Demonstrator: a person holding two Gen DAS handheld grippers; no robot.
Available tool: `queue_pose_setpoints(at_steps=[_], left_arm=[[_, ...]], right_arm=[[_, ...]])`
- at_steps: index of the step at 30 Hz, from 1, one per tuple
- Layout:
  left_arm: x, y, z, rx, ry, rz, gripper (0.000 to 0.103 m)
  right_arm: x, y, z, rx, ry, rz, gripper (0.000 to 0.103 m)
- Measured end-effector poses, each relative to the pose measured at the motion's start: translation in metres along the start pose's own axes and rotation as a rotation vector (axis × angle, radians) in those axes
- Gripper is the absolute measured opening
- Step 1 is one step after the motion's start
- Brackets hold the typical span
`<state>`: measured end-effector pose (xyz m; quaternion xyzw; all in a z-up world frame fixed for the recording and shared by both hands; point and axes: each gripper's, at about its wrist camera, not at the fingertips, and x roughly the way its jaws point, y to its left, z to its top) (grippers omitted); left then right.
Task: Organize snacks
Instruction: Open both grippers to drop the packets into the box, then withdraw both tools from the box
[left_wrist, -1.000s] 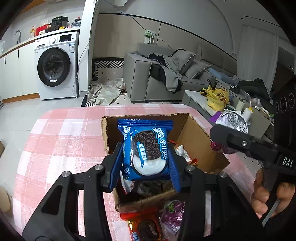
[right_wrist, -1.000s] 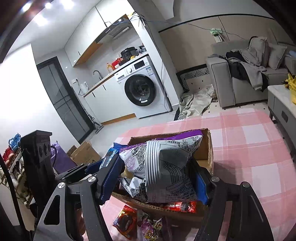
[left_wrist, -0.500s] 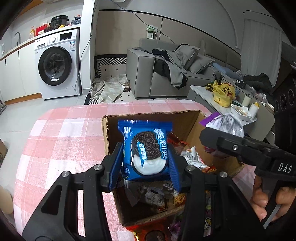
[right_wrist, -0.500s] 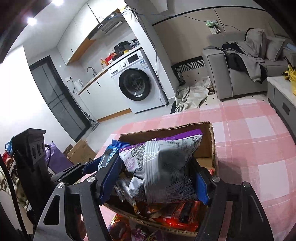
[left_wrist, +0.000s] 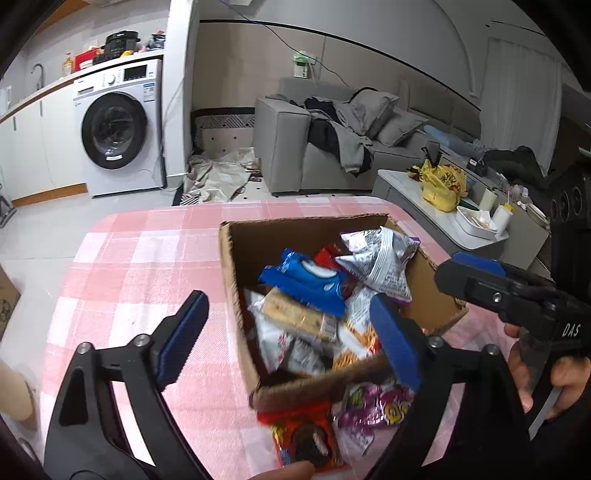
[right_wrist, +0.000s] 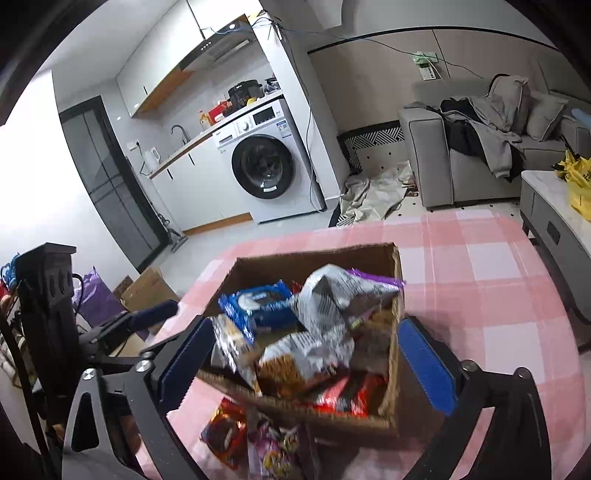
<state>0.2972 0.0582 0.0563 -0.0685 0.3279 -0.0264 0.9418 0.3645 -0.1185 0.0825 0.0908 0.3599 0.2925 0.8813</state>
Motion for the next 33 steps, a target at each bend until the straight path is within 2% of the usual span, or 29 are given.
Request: queue_pose_setpoints(at_steps=[2,14,24,33], left_arm=[[-0.012,0.003,-0.006,-0.011,-0.007,0.005,0.102],[-0.065,0.029,-0.037,-0.058,-0.011,0.059,0.102],[-0.072,0.043,-0.055,-0.114,-0.004,0.068,0.102],[-0.061,0.039,-0.07,-0.104,0.035,0.086,0.102]], right_arm=[[-0.007,0.0,-0.004,-0.006,0.005,-0.006,0.103],[-0.029,0.003,-0.031,0.0,0.045,-0.043,0.103],[-0.021,0.004,-0.059,-0.006,0.127,-0.055,0.103],[-0.013,0.004,-0.073,-0.011,0.161,-0.059,0.103]])
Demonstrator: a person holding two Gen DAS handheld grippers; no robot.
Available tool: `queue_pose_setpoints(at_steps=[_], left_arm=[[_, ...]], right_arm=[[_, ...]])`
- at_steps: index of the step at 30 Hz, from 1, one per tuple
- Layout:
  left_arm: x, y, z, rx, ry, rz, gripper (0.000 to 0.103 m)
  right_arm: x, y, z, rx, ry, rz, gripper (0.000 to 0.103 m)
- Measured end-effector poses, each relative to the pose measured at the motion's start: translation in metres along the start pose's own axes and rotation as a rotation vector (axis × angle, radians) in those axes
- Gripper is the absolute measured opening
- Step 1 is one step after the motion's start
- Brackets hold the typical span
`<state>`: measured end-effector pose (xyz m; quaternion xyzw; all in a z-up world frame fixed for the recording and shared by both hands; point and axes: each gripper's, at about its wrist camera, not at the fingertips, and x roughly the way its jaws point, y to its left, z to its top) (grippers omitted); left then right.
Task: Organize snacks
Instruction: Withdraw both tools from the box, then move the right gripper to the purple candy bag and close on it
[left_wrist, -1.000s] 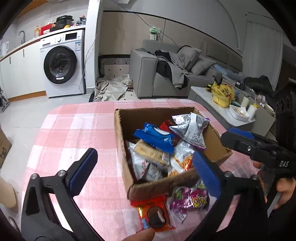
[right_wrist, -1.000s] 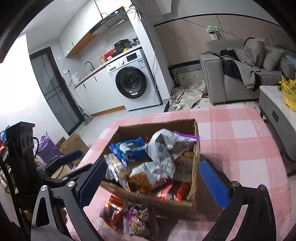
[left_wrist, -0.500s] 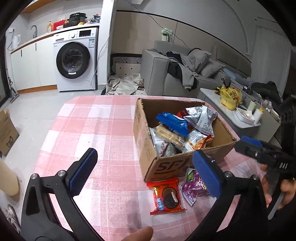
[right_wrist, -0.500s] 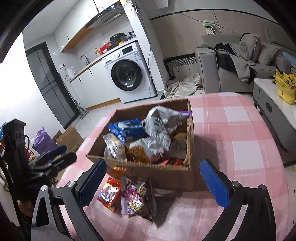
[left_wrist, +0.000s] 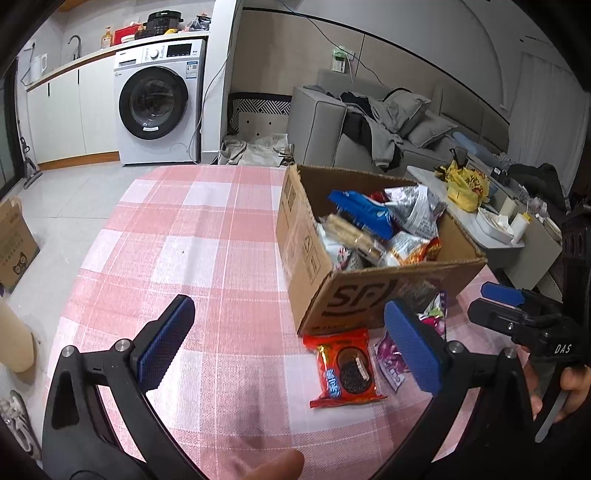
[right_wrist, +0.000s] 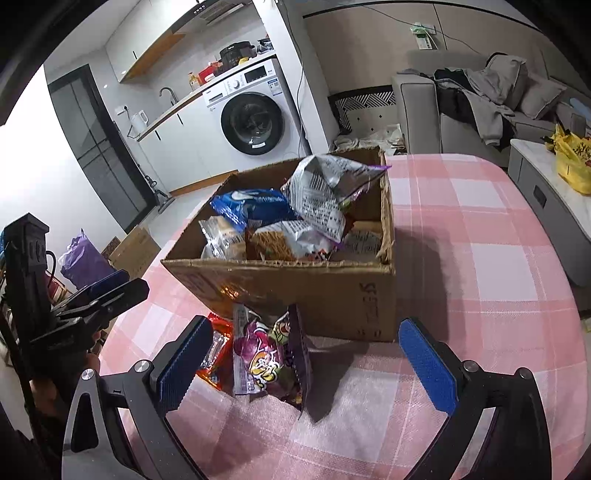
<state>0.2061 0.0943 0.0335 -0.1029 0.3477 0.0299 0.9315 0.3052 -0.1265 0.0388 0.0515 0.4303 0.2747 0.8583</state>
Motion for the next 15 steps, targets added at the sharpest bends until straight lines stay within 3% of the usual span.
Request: queue_pose_setpoints(at_steps=[15], left_arm=[[0.034,-0.009,-0.033,0.031,0.1,0.011,0.102]], right_arm=[[0.029,0.004,-0.026,-0.016,0.103,0.016,0.103]])
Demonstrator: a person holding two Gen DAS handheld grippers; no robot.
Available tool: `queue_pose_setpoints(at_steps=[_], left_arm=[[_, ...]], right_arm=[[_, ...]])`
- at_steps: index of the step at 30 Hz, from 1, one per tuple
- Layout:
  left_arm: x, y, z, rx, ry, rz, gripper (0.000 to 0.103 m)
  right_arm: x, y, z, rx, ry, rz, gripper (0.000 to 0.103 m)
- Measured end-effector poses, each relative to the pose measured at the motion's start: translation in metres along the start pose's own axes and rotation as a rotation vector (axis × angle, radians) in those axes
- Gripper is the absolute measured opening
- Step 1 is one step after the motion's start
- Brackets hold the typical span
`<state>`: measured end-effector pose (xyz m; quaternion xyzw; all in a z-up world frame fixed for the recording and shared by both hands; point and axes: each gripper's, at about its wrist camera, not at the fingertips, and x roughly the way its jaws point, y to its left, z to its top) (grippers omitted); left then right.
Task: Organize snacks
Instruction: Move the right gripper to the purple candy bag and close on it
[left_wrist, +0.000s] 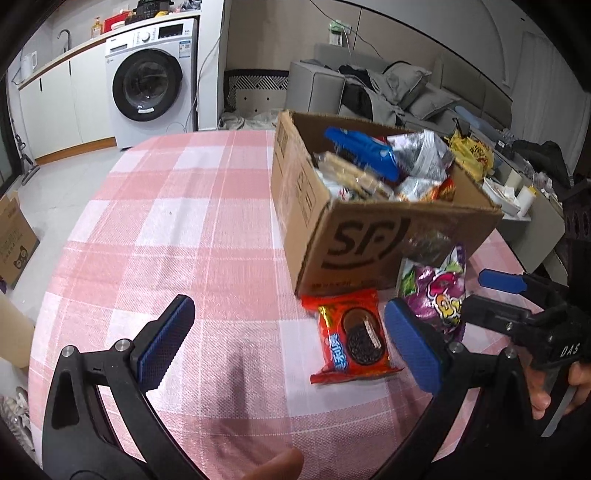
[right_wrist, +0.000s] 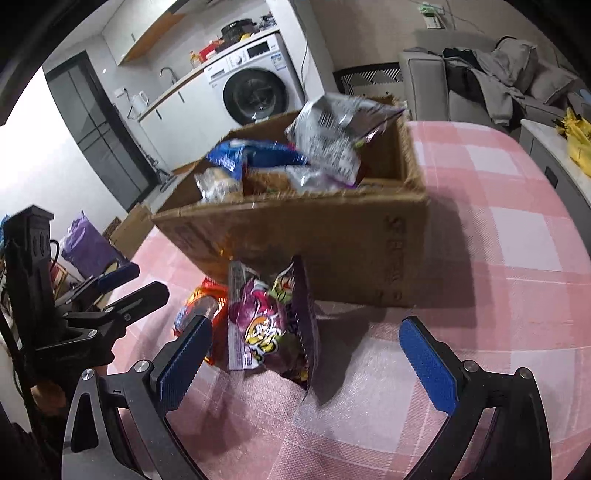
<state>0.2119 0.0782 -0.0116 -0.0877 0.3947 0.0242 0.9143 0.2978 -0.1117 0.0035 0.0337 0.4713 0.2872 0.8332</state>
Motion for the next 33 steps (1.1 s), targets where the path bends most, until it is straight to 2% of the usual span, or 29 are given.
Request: queue_pose_setpoints(at_steps=[12,21,26,33], left_arm=[[0.021,-0.005,-0.014,0.02,0.046,0.002,0.102],[0.027,0.008,-0.019,-0.003,0.055,-0.007,0.102],[0.026,0.015,-0.021,-0.005,0.053,0.012,0.102],[0.025,0.023,-0.024,-0.026,0.07,0.005,0.102]], right_arm=[[0.029,0.005,-0.006,-0.027,0.077,-0.03,0.103],[0.046,0.029,-0.004,-0.073,0.102,-0.022,0.103],[0.053,0.042,-0.006,-0.091,0.105,-0.025,0.103],[0.069,0.063,-0.007,-0.164,0.117,-0.101,0.102]])
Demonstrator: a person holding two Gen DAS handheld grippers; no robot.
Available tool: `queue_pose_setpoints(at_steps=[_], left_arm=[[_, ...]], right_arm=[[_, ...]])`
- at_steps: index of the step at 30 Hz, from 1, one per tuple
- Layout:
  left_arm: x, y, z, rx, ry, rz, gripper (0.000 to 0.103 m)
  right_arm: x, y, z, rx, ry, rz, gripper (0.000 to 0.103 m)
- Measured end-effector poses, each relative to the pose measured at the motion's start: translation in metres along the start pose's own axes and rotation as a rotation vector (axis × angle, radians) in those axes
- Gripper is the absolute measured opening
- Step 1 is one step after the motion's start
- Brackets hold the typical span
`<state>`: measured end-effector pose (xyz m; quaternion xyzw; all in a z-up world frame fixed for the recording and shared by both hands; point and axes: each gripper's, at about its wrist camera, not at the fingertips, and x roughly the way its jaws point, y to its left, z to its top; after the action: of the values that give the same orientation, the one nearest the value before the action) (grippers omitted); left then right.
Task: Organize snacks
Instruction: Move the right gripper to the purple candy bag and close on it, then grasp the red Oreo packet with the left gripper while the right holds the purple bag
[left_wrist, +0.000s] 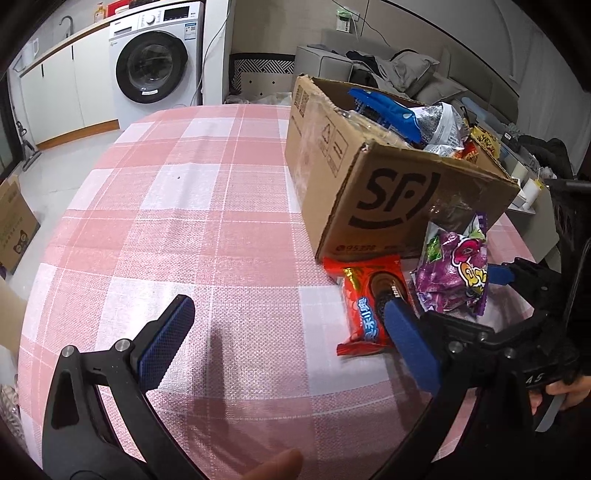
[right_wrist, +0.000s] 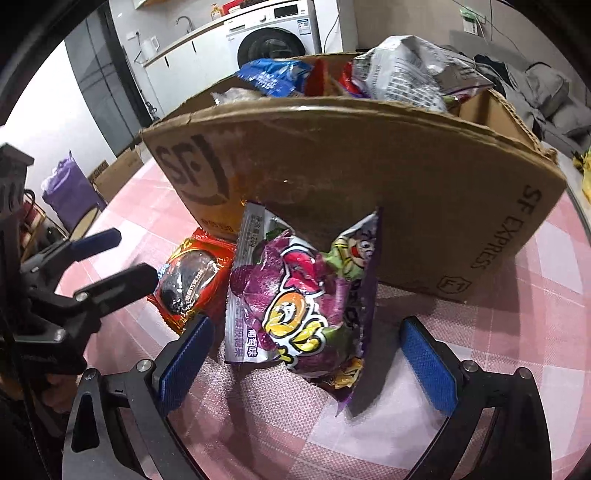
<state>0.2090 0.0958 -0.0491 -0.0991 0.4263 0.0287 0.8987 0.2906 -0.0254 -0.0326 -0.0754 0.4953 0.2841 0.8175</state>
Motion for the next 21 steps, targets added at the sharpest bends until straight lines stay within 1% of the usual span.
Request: queue_pose_setpoints(at_steps=[5,7,9,10,12,13,15,17,21], left_arm=[[0.001,0.001,0.0,-0.004,0.003,0.0,0.102],[0.0,0.001,-0.001,-0.004,0.005,0.001,0.102],[0.0,-0.001,-0.003,-0.005,0.006,0.0,0.102],[0.0,-0.001,-0.003,-0.004,0.008,-0.001,0.102],[0.0,-0.003,-0.003,0.0,0.01,-0.002,0.102],[0.0,-0.004,-0.004,0.001,0.011,-0.004,0.102],[0.001,-0.007,-0.005,0.008,0.014,-0.007,0.102],[0.002,-0.011,-0.005,0.018,0.017,-0.011,0.102],[0.005,-0.016,-0.006,0.028,0.032,-0.022,0.102]], right_arm=[[0.01,0.014,0.0,-0.038,0.002,-0.056,0.101],[0.012,0.016,-0.002,-0.047,-0.004,-0.082,0.095],[0.013,0.019,-0.002,-0.053,-0.011,-0.09,0.085],[0.012,0.021,-0.002,-0.059,-0.017,-0.091,0.081],[0.01,0.022,-0.003,-0.066,-0.025,-0.086,0.068],[0.009,0.022,-0.004,-0.06,-0.034,-0.078,0.067],[0.006,0.019,-0.006,-0.037,-0.046,-0.053,0.061],[0.004,0.015,-0.01,-0.021,-0.055,-0.026,0.059],[-0.003,0.004,-0.017,0.0,-0.073,0.025,0.053]])
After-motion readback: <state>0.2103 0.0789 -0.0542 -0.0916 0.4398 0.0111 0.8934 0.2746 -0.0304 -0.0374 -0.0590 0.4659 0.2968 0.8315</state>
